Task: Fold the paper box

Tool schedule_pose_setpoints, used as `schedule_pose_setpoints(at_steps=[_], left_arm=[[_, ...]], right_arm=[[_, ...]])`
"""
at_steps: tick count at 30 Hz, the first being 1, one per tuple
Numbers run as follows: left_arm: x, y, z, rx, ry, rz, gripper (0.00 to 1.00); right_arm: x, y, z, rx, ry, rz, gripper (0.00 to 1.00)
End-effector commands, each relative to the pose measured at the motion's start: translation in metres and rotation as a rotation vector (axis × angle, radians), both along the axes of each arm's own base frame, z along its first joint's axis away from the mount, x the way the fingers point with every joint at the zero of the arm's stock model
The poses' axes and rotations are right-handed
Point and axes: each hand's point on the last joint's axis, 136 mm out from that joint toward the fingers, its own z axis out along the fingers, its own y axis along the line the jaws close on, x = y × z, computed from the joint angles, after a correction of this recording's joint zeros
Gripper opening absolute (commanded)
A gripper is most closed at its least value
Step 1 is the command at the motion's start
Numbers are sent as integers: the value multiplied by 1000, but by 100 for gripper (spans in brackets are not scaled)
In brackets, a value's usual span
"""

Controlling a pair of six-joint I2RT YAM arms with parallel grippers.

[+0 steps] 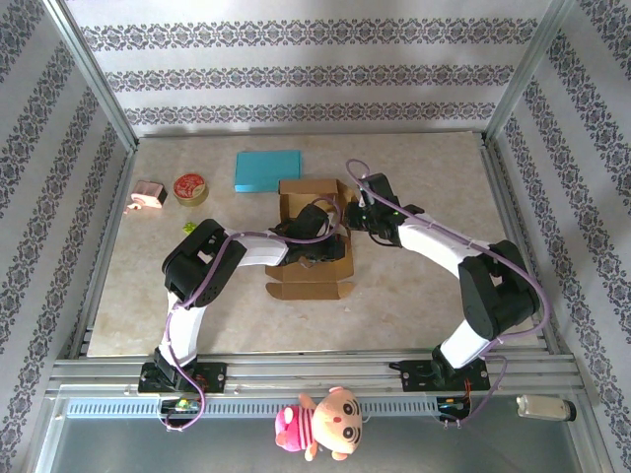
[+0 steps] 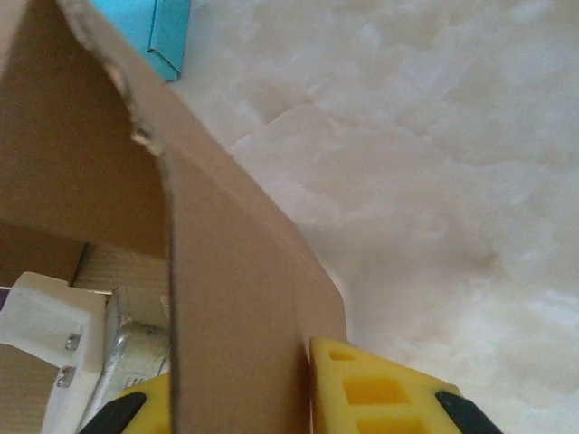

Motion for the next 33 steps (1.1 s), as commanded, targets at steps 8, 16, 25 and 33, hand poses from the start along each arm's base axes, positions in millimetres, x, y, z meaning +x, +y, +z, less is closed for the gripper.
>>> schedule_pose_setpoints(at_steps=[8,16,25,33], left_arm=[[8,4,7,20,-63,31,0],[7,14,55,-31,-188,53,11],[-16,55,91,-14,-240,142,23],[-16,185,145,351,-404,467,34]], right_arm=[[-23,1,-38,-69,62,-58,16],[-25,-17,-40,-205,-14,-74,9],[-23,-9,-38,-197,-18,-57,8],[-22,-5,-37,-201,-21,-42,8]])
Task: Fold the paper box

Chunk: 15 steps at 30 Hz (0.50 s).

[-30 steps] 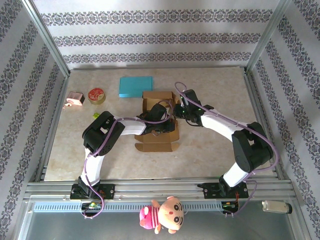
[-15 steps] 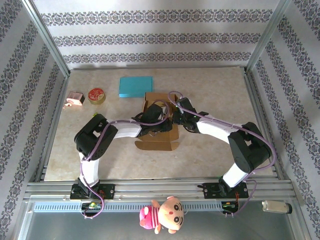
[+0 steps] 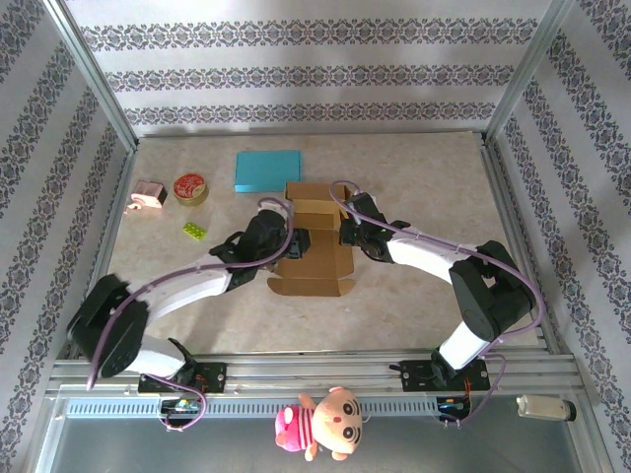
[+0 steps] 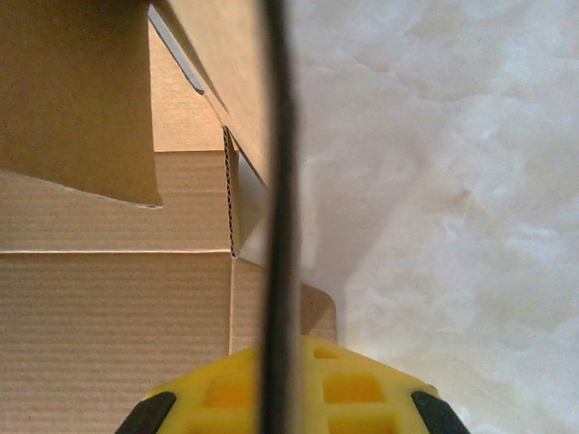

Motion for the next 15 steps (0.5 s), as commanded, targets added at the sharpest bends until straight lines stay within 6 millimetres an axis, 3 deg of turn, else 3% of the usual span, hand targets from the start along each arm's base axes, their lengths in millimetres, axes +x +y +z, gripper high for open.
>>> schedule_pose_setpoints(at_steps=[1,3,6,10,12,15], left_arm=[[15,76,23,219,-13,233,38],[26,95,37,202,59,282,48],[46,97,50,43,188,265,58],[80,72,74,-293,204,178,70],[93,58,81,-367,189,114,74],[102,42,72,-412,239,44,77]], right_arm=[[-3,0,-6,-48,9,19,8],[-3,0,-6,-50,10,22,8],[-3,1,-6,-52,8,26,7],[-3,3,-5,-59,6,37,7],[-3,3,-4,-63,3,42,7],[-2,5,-2,-64,-2,48,7]])
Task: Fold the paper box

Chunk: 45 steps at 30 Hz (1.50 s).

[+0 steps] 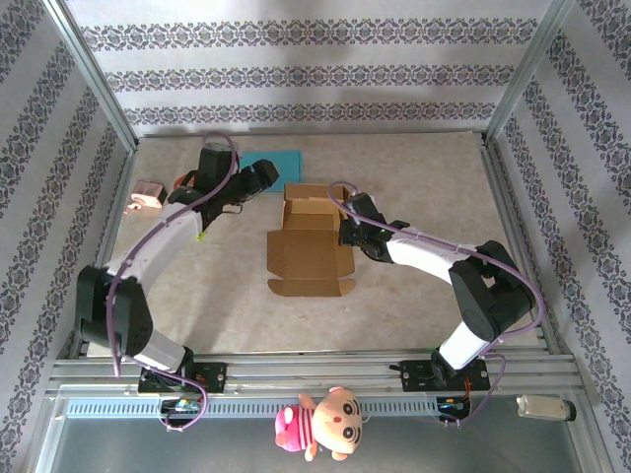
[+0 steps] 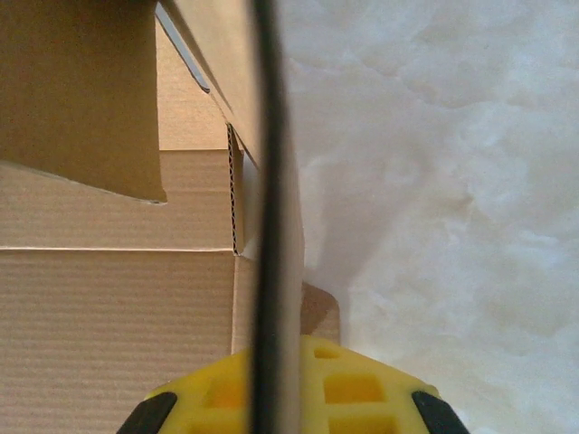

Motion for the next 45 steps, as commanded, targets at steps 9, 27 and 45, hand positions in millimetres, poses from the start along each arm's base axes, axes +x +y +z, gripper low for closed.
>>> schedule_pose_setpoints(at_steps=[9,27,45], left_arm=[[9,-33,-40,-150,147,-99,61],[3,-41,-78,-90,194,-102,47],[10,-37,-82,-3,167,-135,46]], right_arm=[[2,8,1,-23,10,34,7],[19,67,20,185,-24,57,43],[-14,-15,143,29,-393,410,89]])
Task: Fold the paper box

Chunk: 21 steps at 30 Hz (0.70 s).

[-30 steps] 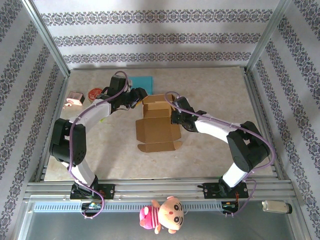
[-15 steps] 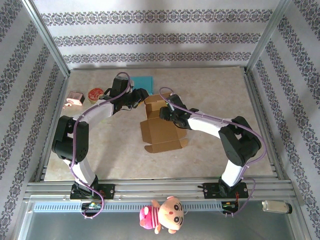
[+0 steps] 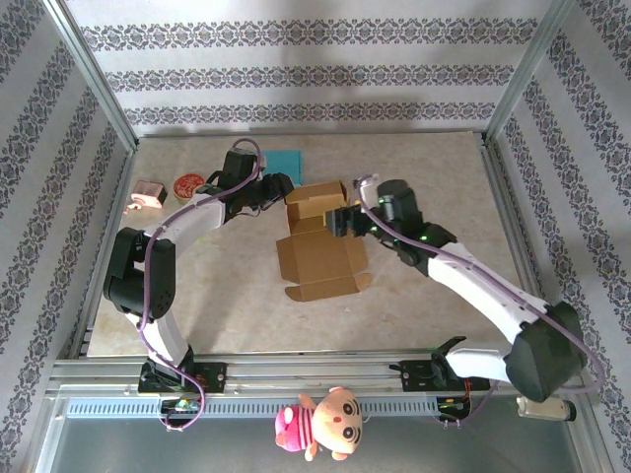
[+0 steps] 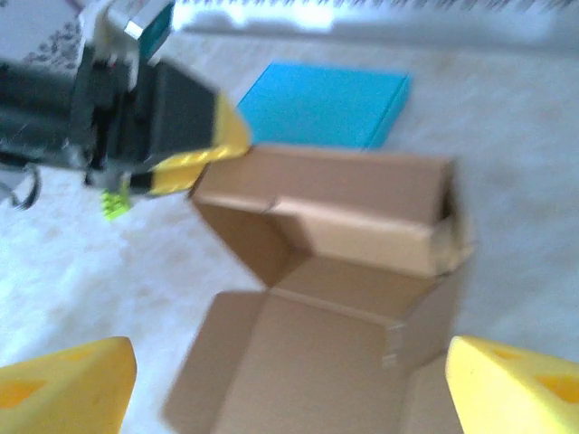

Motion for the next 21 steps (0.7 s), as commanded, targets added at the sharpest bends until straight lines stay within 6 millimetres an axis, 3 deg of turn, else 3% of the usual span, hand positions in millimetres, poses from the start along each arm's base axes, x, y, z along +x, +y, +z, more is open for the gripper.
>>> schedule_pose_setpoints(at_steps=[1,4,6,9,12,17,21], left_arm=[[-9,-1,-20,48,57,-23,46],[-9,0,-20,53,53,-25,46],[-10,0,-21,61,54,-28,46],[-10,1,-21,68,53,-30,46],[-10,0,-20,75,47,-35,46],[-12,1,-20,105,43,-40,46],[-13,0,-19,108,40,-47,46]], right_arm=[[27,-43,-15,-183,-103,-17,87],[48,-67,-40,-391,-180,113,83],[54,-69,-55,-465,-213,240,82],[53,-54,-75,-482,-231,467,79],[55,-33,-75,-416,-251,612,77],[75,-13,-86,-353,-236,644,69],[79,-1,-94,-336,-210,665,67]])
